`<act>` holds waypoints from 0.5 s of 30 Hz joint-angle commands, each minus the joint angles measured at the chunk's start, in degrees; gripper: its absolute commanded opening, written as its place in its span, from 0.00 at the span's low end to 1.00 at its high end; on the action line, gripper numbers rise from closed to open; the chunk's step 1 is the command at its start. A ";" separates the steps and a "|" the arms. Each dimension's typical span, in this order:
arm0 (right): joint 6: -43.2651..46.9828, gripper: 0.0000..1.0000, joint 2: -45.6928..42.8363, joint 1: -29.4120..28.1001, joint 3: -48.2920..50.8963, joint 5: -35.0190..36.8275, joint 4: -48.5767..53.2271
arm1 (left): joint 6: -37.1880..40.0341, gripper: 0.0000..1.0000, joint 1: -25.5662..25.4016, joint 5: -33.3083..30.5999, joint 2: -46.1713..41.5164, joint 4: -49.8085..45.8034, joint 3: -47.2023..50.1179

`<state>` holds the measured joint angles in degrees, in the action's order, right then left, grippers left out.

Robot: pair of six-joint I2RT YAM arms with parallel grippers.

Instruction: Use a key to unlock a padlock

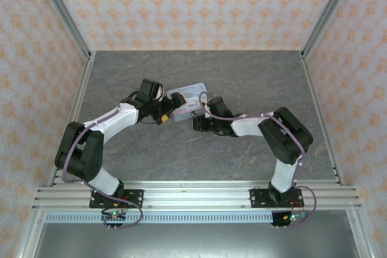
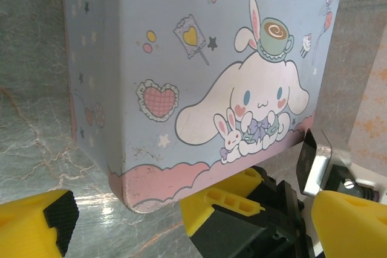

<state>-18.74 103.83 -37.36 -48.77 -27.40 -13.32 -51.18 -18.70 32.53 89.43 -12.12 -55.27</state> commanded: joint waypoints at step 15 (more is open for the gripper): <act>-1.98 0.02 -1.22 1.84 3.39 1.26 -1.62 | 0.92 1.00 0.53 0.21 0.31 -0.84 -2.30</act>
<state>-19.11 103.74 -36.53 -47.31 -26.81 -15.66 -51.11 -18.68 32.56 89.86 -12.19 -55.79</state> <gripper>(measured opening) 0.081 0.997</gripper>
